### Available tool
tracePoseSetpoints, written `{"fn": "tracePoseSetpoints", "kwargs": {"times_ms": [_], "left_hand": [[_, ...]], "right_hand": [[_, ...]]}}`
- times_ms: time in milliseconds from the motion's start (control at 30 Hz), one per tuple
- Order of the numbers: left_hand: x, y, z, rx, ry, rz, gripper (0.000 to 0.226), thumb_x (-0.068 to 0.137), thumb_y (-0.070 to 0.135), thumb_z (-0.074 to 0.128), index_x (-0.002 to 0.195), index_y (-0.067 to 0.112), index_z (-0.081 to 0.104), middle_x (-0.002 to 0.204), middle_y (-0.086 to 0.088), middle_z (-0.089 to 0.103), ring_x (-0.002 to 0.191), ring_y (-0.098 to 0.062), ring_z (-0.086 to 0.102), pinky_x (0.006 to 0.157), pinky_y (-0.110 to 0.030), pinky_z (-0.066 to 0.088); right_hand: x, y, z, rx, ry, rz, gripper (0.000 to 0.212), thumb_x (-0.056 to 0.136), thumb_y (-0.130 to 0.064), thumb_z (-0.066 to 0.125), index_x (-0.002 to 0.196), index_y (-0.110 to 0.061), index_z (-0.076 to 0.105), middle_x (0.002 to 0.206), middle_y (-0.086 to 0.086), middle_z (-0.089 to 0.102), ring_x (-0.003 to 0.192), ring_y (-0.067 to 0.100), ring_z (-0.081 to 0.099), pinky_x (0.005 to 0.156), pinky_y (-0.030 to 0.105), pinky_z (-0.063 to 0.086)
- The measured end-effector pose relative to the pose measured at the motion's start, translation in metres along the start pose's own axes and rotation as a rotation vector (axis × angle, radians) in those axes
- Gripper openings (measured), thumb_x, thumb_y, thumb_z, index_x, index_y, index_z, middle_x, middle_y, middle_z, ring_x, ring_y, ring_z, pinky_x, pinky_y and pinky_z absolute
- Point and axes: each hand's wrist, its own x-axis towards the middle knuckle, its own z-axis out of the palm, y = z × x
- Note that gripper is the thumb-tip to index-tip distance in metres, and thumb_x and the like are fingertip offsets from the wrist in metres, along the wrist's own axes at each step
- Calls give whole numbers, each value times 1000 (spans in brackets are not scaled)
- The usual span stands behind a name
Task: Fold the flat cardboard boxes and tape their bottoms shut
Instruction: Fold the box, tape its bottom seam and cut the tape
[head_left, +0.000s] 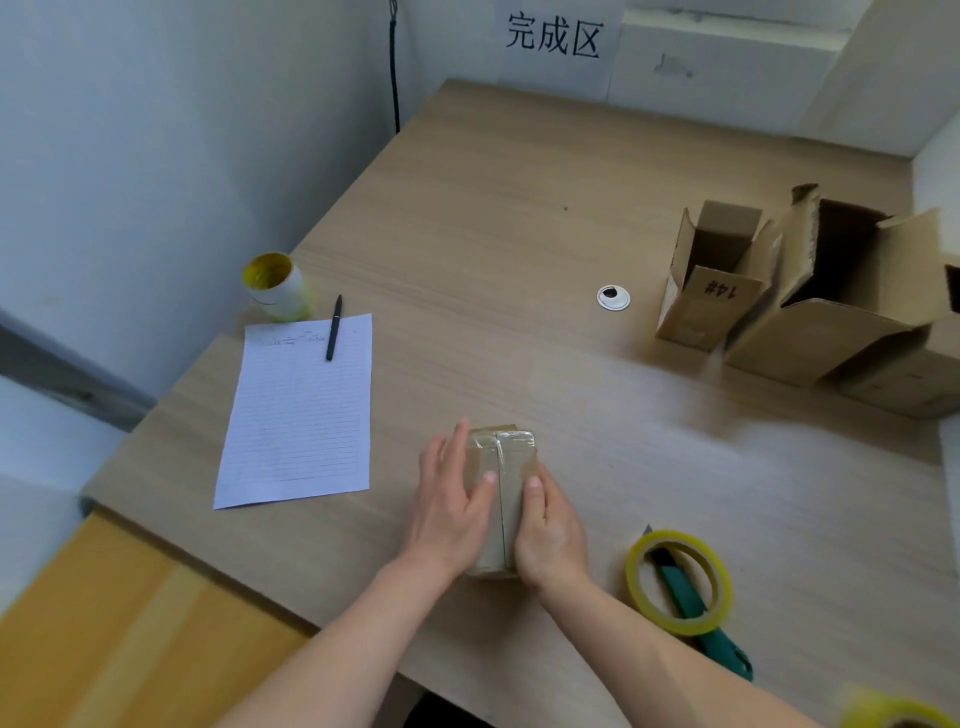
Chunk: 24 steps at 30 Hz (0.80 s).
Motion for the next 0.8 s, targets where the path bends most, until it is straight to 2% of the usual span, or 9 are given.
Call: {"fn": "tracePoseSetpoints", "kwargs": {"times_ms": [67, 133, 200, 300, 433, 533, 600, 667, 800], "left_hand": [[26, 16, -3, 148, -58, -40, 47, 101, 42, 42, 147, 35, 38, 154, -3, 27, 135, -22, 42, 106, -29, 34], [45, 26, -1, 310, -115, -39, 33, 101, 45, 39, 123, 26, 56, 132, -9, 50, 119, -30, 54, 96, -35, 43], [55, 24, 2, 337, -83, -26, 31, 99, 46, 43, 103, 20, 58, 110, -8, 61, 105, -31, 58, 87, -38, 46], [54, 14, 8, 150, 57, -64, 32, 91, 51, 57, 90, 20, 63, 95, -2, 68, 94, -26, 63, 77, -35, 46], [52, 16, 9, -22, 175, -318, 47, 80, 60, 67, 90, 16, 55, 88, -2, 65, 87, -28, 61, 72, -36, 45], [57, 13, 5, -114, 84, -487, 59, 90, 64, 49, 108, 8, 54, 100, -3, 63, 96, -28, 59, 79, -35, 44], [61, 7, 1, -214, -83, -583, 68, 92, 69, 35, 103, 7, 61, 97, -5, 66, 94, -28, 63, 85, -38, 51], [67, 16, -7, -390, -235, -682, 64, 92, 67, 37, 97, 12, 68, 91, -8, 72, 87, -29, 69, 83, -45, 58], [98, 54, -22, -582, -243, -522, 35, 88, 43, 56, 87, 12, 71, 81, -7, 72, 74, -26, 68, 71, -42, 56]], "right_hand": [[-2, -1, 0, -29, 23, -5, 43, 106, -34, 30, 141, -25, 52, 140, -2, 58, 127, 20, 53, 98, 27, 39], [-5, -4, 0, -55, 29, -11, 42, 106, -33, 30, 140, -26, 53, 138, -3, 60, 125, 20, 54, 92, 25, 38], [-7, -6, 0, -61, 39, 5, 40, 106, -33, 31, 139, -28, 54, 135, -4, 61, 122, 19, 55, 87, 23, 36], [-9, -9, 0, -57, 63, 28, 39, 106, -33, 33, 136, -30, 57, 132, -7, 63, 121, 18, 57, 85, 23, 37], [-7, -15, -3, -54, 71, 65, 37, 106, -32, 34, 134, -34, 57, 130, -11, 63, 119, 13, 57, 83, 22, 36], [-5, -16, -5, -40, 63, 131, 36, 106, -35, 33, 129, -33, 60, 128, -10, 65, 120, 14, 56, 86, 24, 37], [-2, -17, -9, -59, 36, 177, 37, 106, -38, 31, 120, -29, 64, 121, -7, 67, 116, 18, 58, 86, 28, 39], [6, -20, -16, -87, 27, 181, 38, 106, -41, 30, 116, -28, 65, 116, -7, 68, 113, 19, 59, 90, 31, 42], [37, -46, -40, 96, 113, 92, 49, 103, -52, 28, 117, -26, 67, 115, -14, 65, 113, 12, 58, 94, 30, 41]]}}
